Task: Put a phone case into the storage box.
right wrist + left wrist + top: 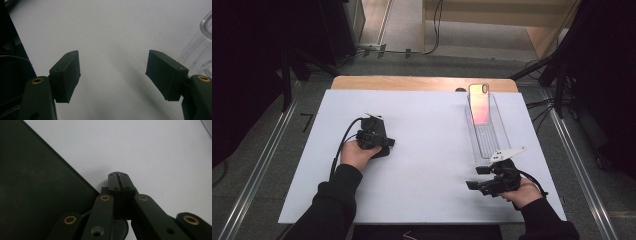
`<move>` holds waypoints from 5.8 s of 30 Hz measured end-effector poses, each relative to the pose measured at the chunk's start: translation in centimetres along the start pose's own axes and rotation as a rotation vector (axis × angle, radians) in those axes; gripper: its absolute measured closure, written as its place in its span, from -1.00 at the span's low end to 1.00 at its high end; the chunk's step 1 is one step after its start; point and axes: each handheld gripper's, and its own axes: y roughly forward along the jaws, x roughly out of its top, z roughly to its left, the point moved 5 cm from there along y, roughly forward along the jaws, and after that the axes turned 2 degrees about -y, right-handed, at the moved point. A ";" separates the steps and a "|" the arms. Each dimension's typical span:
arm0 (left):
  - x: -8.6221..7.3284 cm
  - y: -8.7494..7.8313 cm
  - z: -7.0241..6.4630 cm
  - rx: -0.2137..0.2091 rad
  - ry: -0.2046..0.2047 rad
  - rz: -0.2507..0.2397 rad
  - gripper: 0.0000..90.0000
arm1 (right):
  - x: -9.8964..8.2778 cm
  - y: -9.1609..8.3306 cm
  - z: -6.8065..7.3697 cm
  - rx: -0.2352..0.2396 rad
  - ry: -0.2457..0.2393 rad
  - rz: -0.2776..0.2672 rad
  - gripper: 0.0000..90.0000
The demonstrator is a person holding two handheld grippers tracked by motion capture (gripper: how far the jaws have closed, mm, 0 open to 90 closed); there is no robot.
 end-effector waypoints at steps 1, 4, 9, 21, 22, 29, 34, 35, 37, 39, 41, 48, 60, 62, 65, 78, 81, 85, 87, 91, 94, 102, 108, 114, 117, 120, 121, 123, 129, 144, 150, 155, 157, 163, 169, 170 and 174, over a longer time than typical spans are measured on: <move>-0.1 -0.2 0.1 -0.001 0.000 -0.001 0.99 | 0.0 0.0 0.0 0.000 -0.001 0.000 -0.43; -0.4 -0.7 0.3 -0.003 -0.005 -0.003 0.99 | 0.2 0.2 0.1 0.005 -0.005 0.000 -0.43; -0.9 -1.3 0.8 -0.002 -0.014 0.000 0.99 | 0.3 0.3 0.1 0.007 -0.013 -0.001 -0.43; -2.1 -2.8 1.8 0.013 -0.045 0.009 0.93 | 0.5 0.4 0.0 0.006 -0.016 -0.002 -0.43; -2.2 -2.9 1.9 0.019 -0.049 0.012 0.93 | 0.5 0.4 0.1 0.006 -0.016 -0.002 -0.43; -2.7 -3.2 2.5 0.036 -0.054 0.020 0.94 | 0.5 0.3 0.1 0.006 -0.018 0.000 -0.43; -2.3 -3.9 1.8 -0.029 -0.062 -0.025 0.76 | 0.6 0.4 0.0 0.005 -0.017 -0.002 -0.43; -2.3 -4.1 1.6 -0.038 -0.065 -0.032 0.68 | 0.6 0.4 0.1 0.005 -0.017 -0.002 -0.43; -2.2 -4.7 0.9 -0.064 -0.071 -0.050 0.52 | 0.6 0.4 0.1 0.005 -0.016 -0.003 -0.43; -2.3 -5.3 0.1 -0.085 -0.050 -0.067 0.39 | 0.5 0.4 0.0 0.007 -0.013 -0.002 -0.44; -2.6 -5.8 -0.7 -0.101 -0.032 -0.079 0.32 | 0.5 0.4 -0.1 0.005 -0.013 0.001 -0.44; -4.2 -7.1 -2.3 -0.168 -0.019 -0.113 0.10 | 0.5 0.4 0.0 0.007 -0.016 0.000 -0.44; -6.8 -8.0 -3.9 -0.166 0.071 -0.173 -0.05 | 0.5 0.5 0.0 0.007 -0.014 0.004 -0.44; -7.2 -8.0 -4.2 -0.168 0.070 -0.162 -0.05 | 0.5 0.5 0.0 0.007 -0.019 0.001 -0.44; -7.6 -8.1 -4.6 -0.166 0.085 -0.151 -0.05 | 0.5 0.5 -0.1 0.006 -0.017 0.001 -0.44; -8.9 -8.1 -5.7 -0.200 0.161 -0.087 -0.18 | 0.5 0.4 0.0 0.013 -0.020 -0.006 -0.44; -8.8 -8.2 -5.7 -0.236 0.140 -0.113 -0.29 | 0.6 0.4 0.0 0.016 -0.023 -0.006 -0.44; -9.0 -8.4 -5.7 -0.203 0.147 -0.132 -0.29 | 0.6 0.3 0.0 0.019 -0.016 -0.009 -0.44; -9.0 -8.4 -5.7 -0.216 0.144 -0.127 -0.29 | 0.6 0.3 0.0 0.020 -0.015 -0.010 -0.44; -8.6 -8.5 -5.6 -0.229 0.137 -0.148 -0.29 | 0.6 0.3 0.0 0.019 -0.017 -0.010 -0.44; -8.2 -8.7 -5.3 -0.218 0.137 -0.155 -0.28 | 0.6 0.3 -0.1 0.017 -0.018 -0.010 -0.44; -7.6 -8.8 -4.2 -0.166 0.113 -0.169 -0.33 | 0.5 0.3 -0.1 0.013 -0.016 -0.013 -0.44; -6.7 -8.8 -3.4 -0.139 0.085 -0.197 -0.35 | 0.5 0.3 -0.1 0.009 -0.017 -0.009 -0.44; -5.8 -8.2 -2.7 -0.093 0.093 -0.189 -0.41 | 0.6 0.2 -0.2 0.003 -0.008 -0.023 -0.44; -5.4 -8.1 -2.4 -0.088 0.093 -0.192 -0.41 | 0.6 0.2 -0.2 0.001 -0.008 -0.017 -0.44; -4.8 -8.0 -1.9 -0.061 0.099 -0.205 -0.41 | 0.6 0.2 -0.2 0.003 -0.010 -0.016 -0.44; -4.5 -8.0 -1.8 -0.051 0.099 -0.207 -0.41 | 0.6 0.2 -0.1 0.003 -0.009 -0.016 -0.44; -4.0 -8.0 -1.5 -0.036 0.096 -0.213 -0.47 | 0.6 0.2 -0.2 0.003 -0.008 -0.015 -0.44; -2.2 -8.0 -0.7 -0.042 0.098 -0.249 -0.77 | 0.6 0.2 -0.2 0.005 -0.009 -0.017 -0.44; 0.9 -7.6 2.6 0.021 0.061 -0.241 -1.00 | 0.6 0.2 -0.2 0.008 -0.010 -0.017 -0.44; 2.0 -7.0 3.6 0.051 0.052 -0.242 -1.00 | 0.6 0.2 -0.2 0.007 -0.010 -0.017 -0.44; 2.2 -6.0 4.5 0.110 0.061 -0.221 -1.00 | 0.6 0.2 -0.2 0.006 -0.009 -0.017 -0.44; 2.2 -5.7 4.9 0.122 0.047 -0.216 -1.00 | 0.6 0.2 -0.2 0.006 -0.009 -0.017 -0.44; 1.8 -5.1 5.6 0.140 0.014 -0.214 -1.00 | 0.5 0.2 -0.1 0.005 -0.007 -0.013 -0.44; 1.2 -4.1 5.9 0.160 -0.002 -0.168 -1.00 | 0.5 0.2 -0.1 0.005 -0.008 -0.013 -0.44; 1.1 -4.1 5.9 0.160 -0.001 -0.164 -1.00 | 0.5 0.2 -0.1 0.005 -0.007 -0.013 -0.44; 0.9 -3.8 6.2 0.190 -0.004 -0.157 -1.00 | 0.5 0.2 -0.1 0.004 -0.009 -0.011 -0.44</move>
